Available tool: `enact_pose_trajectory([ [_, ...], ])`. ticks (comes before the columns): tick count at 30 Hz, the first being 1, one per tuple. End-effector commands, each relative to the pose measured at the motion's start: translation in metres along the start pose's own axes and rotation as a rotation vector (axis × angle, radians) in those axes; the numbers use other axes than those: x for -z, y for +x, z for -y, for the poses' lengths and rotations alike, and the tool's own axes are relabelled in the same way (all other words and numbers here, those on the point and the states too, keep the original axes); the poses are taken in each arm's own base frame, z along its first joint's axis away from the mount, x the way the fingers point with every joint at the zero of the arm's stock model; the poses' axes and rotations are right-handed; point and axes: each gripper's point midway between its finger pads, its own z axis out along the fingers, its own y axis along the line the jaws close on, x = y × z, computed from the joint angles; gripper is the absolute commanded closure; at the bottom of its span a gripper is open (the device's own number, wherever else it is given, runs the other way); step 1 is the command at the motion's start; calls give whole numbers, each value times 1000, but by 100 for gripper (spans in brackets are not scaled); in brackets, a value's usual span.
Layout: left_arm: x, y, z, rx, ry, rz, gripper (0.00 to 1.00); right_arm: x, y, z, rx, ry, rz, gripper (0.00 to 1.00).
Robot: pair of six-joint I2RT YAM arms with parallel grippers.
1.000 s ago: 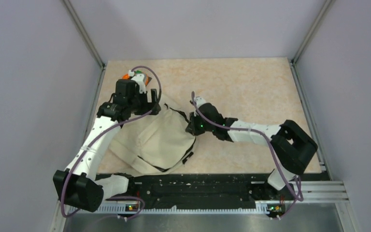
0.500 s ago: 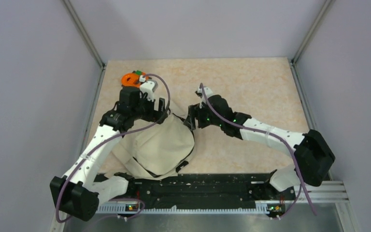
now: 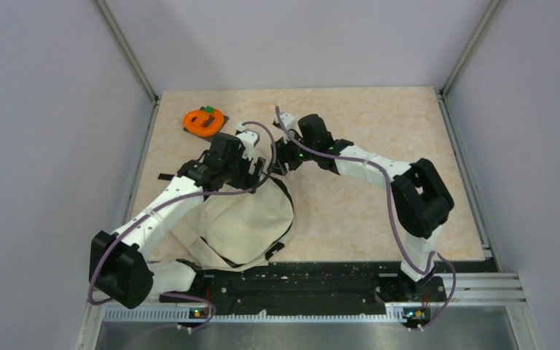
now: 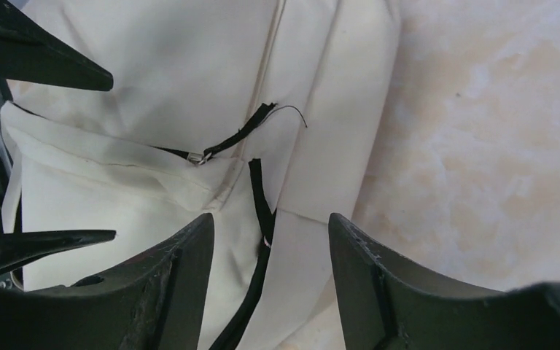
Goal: Pack the student bag
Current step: Zip the student bag at the center of the board.
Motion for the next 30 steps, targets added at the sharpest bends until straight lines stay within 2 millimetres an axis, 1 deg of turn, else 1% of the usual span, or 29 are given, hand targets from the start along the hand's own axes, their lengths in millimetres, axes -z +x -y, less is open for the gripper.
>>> enact_pose_trajectory([
  [1, -1, -6, -13, -27, -81, 12, 14, -20, -16, -11, 114, -160, 2, 45],
  [4, -5, -2, -15, -27, -97, -13, 20, -29, -13, -13, 110, -202, -11, 49],
  [8, -9, 0, -16, -25, -102, -27, 30, -35, -13, -20, 117, -261, -3, 52],
  [14, -13, 2, -14, -23, -90, -44, 32, -43, -4, -18, 103, -273, -27, 56],
  [15, -13, 3, -14, -23, -90, -44, 32, -44, -3, -16, 127, -274, -29, 57],
  [18, -14, 3, -14, -23, -91, -47, 37, -46, 2, -14, 134, -271, -43, 61],
  [20, -15, 4, -14, -22, -90, -53, 44, -47, 4, -11, 137, -259, -49, 63],
  [24, -16, 5, -14, -20, -90, -61, 57, -47, 9, -7, 135, -233, -58, 64],
  [27, -17, 6, -14, -20, -88, -66, 67, -44, 6, -6, 132, -222, -38, 62],
  [28, -17, 6, -13, -19, -87, -67, 73, -43, 5, -7, 133, -222, -33, 62],
  [30, -17, 6, -13, -19, -87, -68, 81, -42, 5, -7, 135, -223, -31, 60],
])
